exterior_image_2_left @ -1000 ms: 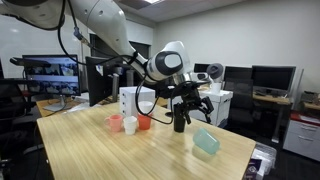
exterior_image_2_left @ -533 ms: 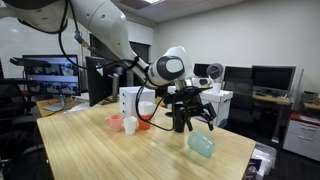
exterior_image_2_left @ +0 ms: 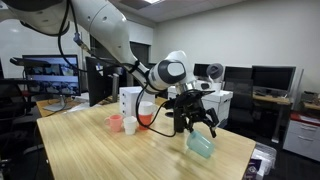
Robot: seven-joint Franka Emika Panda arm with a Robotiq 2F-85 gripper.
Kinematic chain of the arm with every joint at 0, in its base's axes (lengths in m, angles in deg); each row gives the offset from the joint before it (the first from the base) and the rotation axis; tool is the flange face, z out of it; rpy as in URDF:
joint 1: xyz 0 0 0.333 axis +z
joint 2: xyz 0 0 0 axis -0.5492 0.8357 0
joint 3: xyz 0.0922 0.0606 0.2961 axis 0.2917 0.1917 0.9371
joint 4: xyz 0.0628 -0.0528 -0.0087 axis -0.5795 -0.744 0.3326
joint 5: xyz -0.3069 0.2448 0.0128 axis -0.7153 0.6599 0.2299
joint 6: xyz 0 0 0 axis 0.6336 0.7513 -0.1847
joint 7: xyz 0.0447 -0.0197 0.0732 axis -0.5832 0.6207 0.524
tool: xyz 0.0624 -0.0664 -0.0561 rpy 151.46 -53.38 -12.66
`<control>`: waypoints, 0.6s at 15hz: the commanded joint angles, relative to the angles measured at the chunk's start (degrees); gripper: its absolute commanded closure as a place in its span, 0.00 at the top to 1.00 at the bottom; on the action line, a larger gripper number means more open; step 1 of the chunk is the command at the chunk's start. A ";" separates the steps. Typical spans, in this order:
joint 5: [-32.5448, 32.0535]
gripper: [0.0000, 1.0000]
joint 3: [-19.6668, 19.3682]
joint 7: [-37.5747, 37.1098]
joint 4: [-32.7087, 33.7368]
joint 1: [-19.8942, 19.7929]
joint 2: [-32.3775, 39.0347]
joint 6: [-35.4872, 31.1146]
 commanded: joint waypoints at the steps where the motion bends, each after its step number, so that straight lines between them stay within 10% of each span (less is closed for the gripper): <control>1: -3.61 0.94 -1.82 -1.84 -1.97 1.03 -0.59 -2.13; 3: -5.15 0.94 -2.30 -1.90 -2.07 1.14 -0.56 -2.74; 4: -5.90 0.71 -2.51 -1.89 -2.12 1.22 -0.56 -3.14; 9: -8.23 0.42 -3.17 -2.11 -2.46 1.49 -0.58 -4.59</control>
